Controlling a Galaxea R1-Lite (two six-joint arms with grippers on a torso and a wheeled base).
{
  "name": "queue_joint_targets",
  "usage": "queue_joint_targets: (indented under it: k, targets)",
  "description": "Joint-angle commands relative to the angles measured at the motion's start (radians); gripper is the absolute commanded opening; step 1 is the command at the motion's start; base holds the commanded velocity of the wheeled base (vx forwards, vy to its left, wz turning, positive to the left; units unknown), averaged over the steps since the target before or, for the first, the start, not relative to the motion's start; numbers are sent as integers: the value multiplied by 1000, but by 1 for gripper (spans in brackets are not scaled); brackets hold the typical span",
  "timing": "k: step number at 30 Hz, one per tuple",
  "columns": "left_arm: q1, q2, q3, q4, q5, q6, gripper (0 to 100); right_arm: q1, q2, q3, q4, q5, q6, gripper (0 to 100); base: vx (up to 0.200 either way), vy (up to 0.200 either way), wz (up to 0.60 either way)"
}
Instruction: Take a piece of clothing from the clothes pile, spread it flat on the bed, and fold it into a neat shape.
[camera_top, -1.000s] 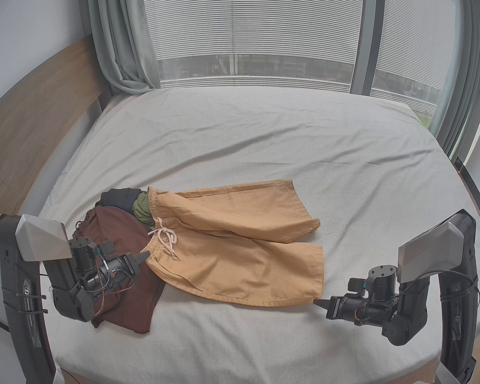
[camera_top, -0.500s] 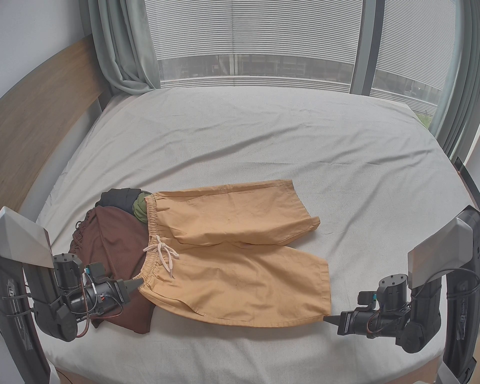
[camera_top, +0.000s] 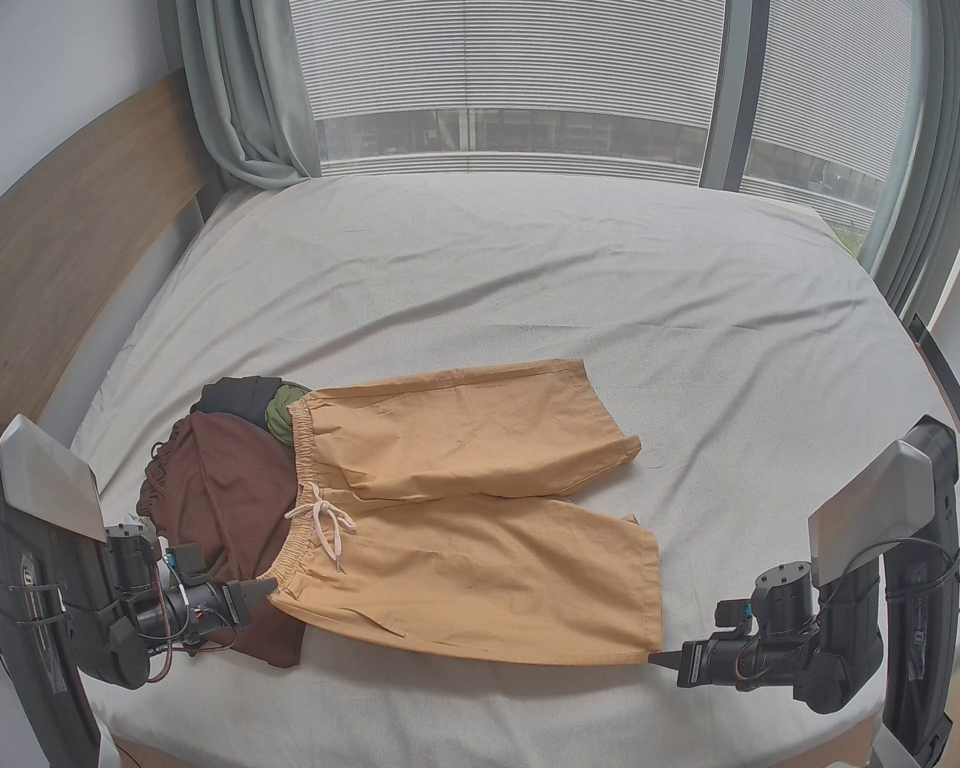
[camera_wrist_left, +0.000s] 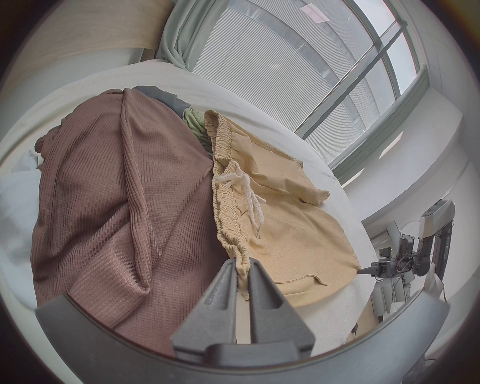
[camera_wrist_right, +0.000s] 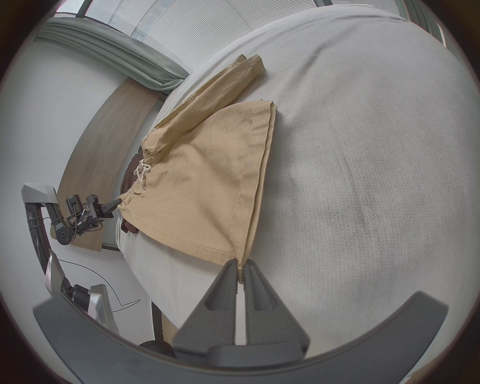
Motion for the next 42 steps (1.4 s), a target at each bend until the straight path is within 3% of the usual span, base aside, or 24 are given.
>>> queue_joint_targets:
  k: [1, 6, 7, 15, 18, 22, 25, 42]
  targets:
    - [-2, 13, 14, 0, -4, 0, 0, 1, 16, -1, 1, 9, 1, 0, 0, 0, 0]
    - [-2, 16, 18, 0, -15, 1, 0, -1, 16, 1, 1, 21, 1, 0, 0, 0, 0]
    - [-2, 14, 23, 0, -15, 4, 100, -1, 16, 1, 1, 22, 1, 100, 0, 0, 0]
    - [-2, 1, 12, -2, -14, -17, 100, -25, -10, -79, -2, 21, 12, 100, 0, 0, 0]
    - [-4, 2, 1, -2, -14, -13, 100, -84, -13, -180, 1, 18, 24, 100, 0, 0, 0]
    - [-4, 2, -9, -2, -14, -14, 100, -110, -1, -289, 1, 13, 96, 100, 0, 0, 0]
    - [-1, 4, -19, -2, -15, -16, 100, -113, 15, -358, 7, 13, 144, 100, 0, 0, 0]
    - [-1, 5, -31, -2, -15, -14, 100, -99, 84, -545, 105, 16, 152, 100, 0, 0, 0]
